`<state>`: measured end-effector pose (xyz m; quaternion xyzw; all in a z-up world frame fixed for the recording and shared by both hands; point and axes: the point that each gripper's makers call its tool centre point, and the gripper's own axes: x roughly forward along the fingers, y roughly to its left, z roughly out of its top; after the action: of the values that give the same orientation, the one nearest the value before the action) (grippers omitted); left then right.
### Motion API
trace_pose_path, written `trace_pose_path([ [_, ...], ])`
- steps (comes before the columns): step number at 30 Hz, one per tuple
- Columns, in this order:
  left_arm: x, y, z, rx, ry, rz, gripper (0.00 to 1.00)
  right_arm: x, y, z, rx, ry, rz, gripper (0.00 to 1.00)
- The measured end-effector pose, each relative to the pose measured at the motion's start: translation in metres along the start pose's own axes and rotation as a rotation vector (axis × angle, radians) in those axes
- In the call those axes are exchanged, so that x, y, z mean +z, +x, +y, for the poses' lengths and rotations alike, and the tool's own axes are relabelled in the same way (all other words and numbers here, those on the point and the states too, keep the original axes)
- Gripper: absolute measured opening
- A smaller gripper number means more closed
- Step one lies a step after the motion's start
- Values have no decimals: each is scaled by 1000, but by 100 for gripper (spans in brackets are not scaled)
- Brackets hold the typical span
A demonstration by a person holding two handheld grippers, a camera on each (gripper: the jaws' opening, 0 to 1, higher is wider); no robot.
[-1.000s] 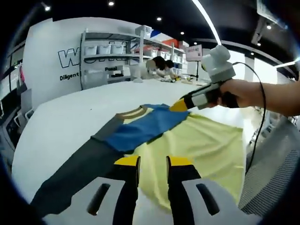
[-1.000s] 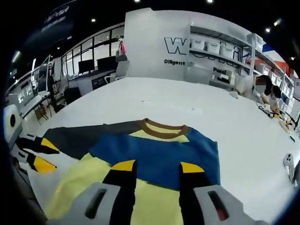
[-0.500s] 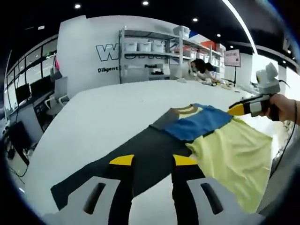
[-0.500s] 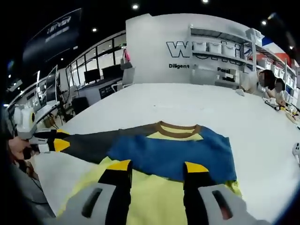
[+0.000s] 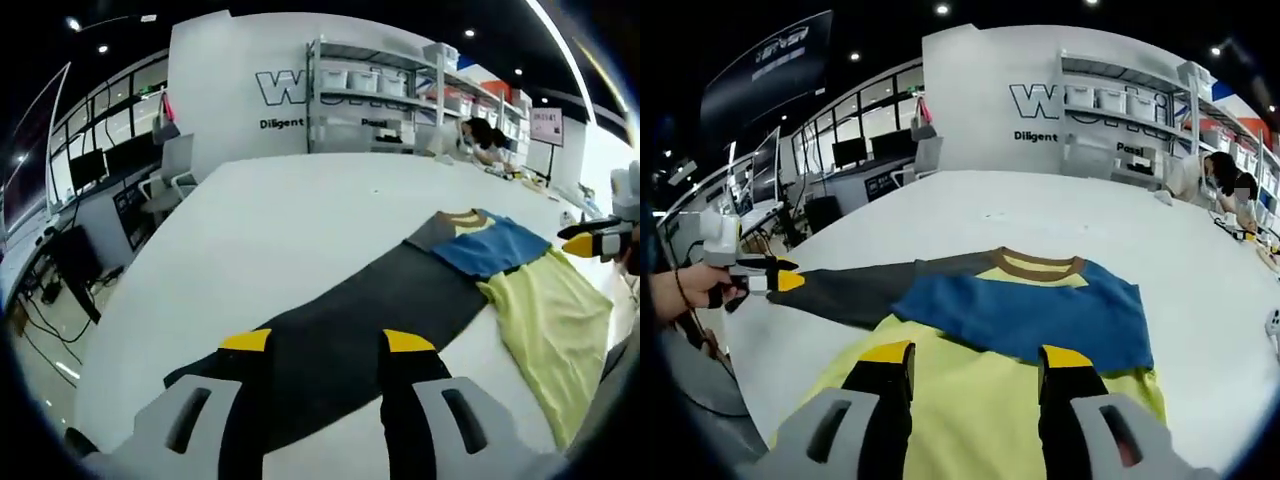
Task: Fold the garment on the visible template until the final outline fits inside the template.
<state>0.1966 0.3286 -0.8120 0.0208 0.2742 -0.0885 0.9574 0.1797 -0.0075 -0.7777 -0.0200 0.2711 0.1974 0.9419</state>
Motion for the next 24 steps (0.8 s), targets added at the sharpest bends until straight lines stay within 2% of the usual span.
trace_pose_path([
  [2, -5, 1, 5, -8, -17, 17, 36, -1, -1, 4, 6, -2, 3, 46],
  [7, -11, -1, 20, 21, -3, 34, 36, -1, -2, 15, 30, -14, 8, 47],
  [14, -23, -8, 44, 96, -20, 54, 35, -3, 0, 27, 59, -29, 15, 47],
  [16, -26, -10, 51, 124, 3, 60, 35, -3, -1, 31, 63, -32, 13, 47],
  [24, -35, -15, 62, 151, -58, 67, 36, -11, -4, 47, 92, -21, 27, 47],
])
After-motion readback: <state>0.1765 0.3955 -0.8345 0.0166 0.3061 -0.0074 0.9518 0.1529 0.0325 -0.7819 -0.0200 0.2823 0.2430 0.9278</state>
